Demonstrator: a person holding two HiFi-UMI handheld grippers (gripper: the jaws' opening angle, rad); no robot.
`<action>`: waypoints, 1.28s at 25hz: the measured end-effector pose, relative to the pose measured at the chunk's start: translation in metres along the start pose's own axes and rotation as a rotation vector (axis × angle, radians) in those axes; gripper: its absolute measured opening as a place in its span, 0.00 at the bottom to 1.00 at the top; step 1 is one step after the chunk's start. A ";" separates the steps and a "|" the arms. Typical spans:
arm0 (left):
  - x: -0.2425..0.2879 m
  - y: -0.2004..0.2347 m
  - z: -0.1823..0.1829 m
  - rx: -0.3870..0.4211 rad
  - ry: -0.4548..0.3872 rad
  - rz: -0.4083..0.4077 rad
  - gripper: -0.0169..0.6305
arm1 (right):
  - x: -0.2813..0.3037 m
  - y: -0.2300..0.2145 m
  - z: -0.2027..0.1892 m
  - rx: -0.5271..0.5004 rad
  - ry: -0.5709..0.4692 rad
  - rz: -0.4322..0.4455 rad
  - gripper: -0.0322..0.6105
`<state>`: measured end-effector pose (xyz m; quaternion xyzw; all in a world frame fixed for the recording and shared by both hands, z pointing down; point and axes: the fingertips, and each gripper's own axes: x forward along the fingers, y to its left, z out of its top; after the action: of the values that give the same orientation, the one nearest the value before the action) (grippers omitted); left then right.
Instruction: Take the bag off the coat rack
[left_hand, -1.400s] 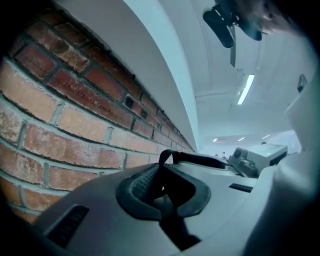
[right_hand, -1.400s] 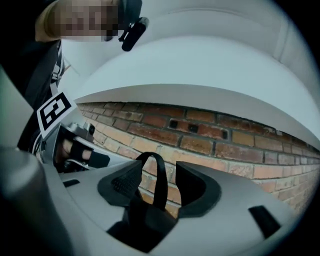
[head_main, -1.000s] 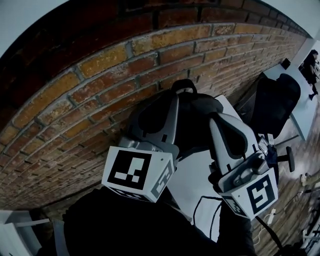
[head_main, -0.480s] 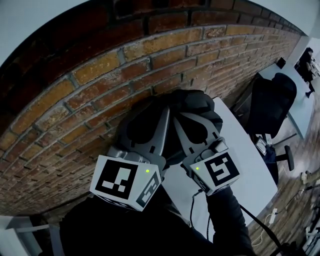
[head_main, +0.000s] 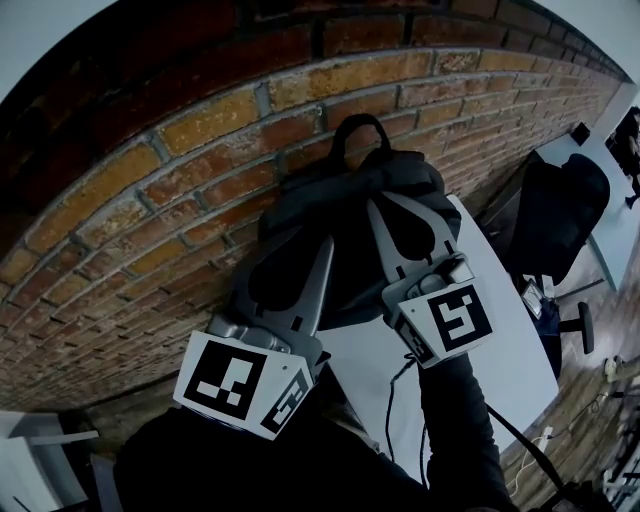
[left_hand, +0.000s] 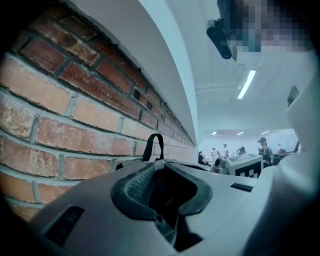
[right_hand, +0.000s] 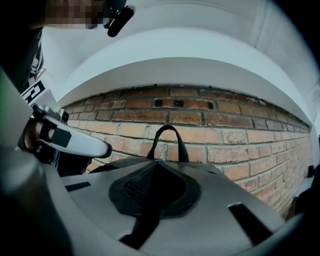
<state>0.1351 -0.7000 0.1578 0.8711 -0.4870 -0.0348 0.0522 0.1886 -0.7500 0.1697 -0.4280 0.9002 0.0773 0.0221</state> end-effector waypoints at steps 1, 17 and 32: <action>-0.001 0.001 -0.002 0.000 0.001 0.004 0.11 | -0.002 0.000 0.003 0.007 -0.013 -0.008 0.06; -0.021 -0.022 -0.017 0.022 0.000 -0.032 0.11 | -0.067 0.026 0.018 -0.010 -0.068 -0.056 0.06; -0.022 -0.020 -0.015 0.005 -0.020 -0.046 0.11 | -0.089 0.057 -0.066 0.043 0.132 -0.081 0.06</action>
<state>0.1421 -0.6702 0.1704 0.8819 -0.4674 -0.0436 0.0443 0.2024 -0.6572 0.2512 -0.4676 0.8831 0.0287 -0.0252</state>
